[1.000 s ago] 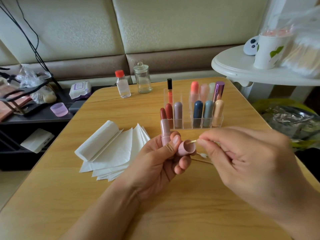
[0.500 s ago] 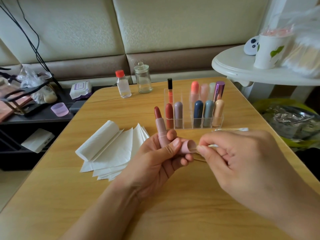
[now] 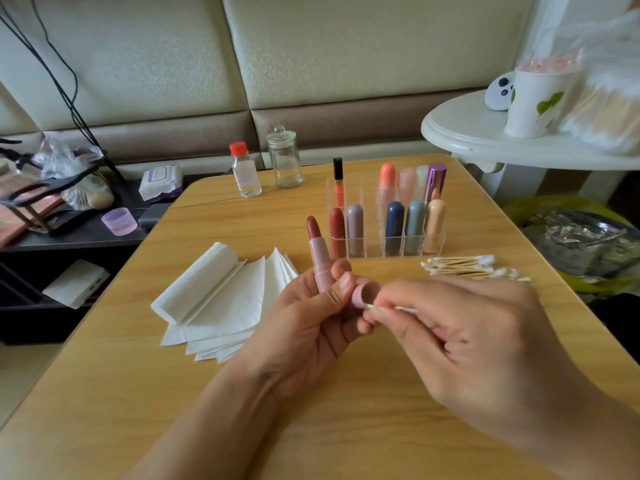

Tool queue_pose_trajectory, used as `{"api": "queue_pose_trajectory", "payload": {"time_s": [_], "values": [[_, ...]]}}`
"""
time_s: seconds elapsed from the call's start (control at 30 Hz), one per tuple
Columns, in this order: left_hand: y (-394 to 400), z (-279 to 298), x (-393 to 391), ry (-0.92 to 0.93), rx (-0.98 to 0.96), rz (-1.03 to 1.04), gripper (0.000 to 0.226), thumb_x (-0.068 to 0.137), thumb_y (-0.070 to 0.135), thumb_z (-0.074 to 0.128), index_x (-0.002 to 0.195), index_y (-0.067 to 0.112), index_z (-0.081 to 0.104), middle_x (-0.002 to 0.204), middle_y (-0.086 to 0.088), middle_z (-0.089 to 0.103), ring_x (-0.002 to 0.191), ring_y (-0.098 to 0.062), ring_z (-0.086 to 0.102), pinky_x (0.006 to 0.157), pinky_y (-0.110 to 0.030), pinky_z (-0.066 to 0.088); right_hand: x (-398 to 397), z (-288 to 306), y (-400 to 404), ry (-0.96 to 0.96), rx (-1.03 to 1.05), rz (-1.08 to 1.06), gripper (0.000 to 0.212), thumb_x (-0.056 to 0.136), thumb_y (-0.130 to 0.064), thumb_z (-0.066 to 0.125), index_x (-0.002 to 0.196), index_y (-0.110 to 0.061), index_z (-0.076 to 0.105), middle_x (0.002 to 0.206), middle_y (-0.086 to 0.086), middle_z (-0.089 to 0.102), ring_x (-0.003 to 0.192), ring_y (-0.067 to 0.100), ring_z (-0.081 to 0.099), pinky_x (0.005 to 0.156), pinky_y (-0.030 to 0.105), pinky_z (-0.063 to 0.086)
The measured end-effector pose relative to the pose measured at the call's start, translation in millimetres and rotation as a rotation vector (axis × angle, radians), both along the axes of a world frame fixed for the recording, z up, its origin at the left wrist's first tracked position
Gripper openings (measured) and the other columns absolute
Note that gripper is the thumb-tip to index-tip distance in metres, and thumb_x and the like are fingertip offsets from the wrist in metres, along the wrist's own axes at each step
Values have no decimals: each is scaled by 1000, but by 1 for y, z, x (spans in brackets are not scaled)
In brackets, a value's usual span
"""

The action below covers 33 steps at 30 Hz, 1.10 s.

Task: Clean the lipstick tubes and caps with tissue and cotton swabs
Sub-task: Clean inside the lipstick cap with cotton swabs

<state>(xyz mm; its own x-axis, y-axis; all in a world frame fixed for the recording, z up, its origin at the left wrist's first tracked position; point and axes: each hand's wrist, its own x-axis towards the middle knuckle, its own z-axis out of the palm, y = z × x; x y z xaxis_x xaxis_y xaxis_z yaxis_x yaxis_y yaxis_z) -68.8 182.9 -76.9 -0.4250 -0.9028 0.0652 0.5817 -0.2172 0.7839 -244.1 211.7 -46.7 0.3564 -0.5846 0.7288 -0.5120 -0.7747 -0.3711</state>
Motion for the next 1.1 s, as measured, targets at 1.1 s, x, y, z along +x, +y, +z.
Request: {"api": "queue_pose_trajectory", "payload": {"time_s": [1.1], "values": [[-5,-7,1,308,11,-134,27,87,-18,54,98,7,52,104,-17,57,96,-25,65,89,-36,53,4,0,2,-46,-87,-35,6,82,-13,77,81,-7,78,64,-23,48,54,-1,41,56,5,38]]}}
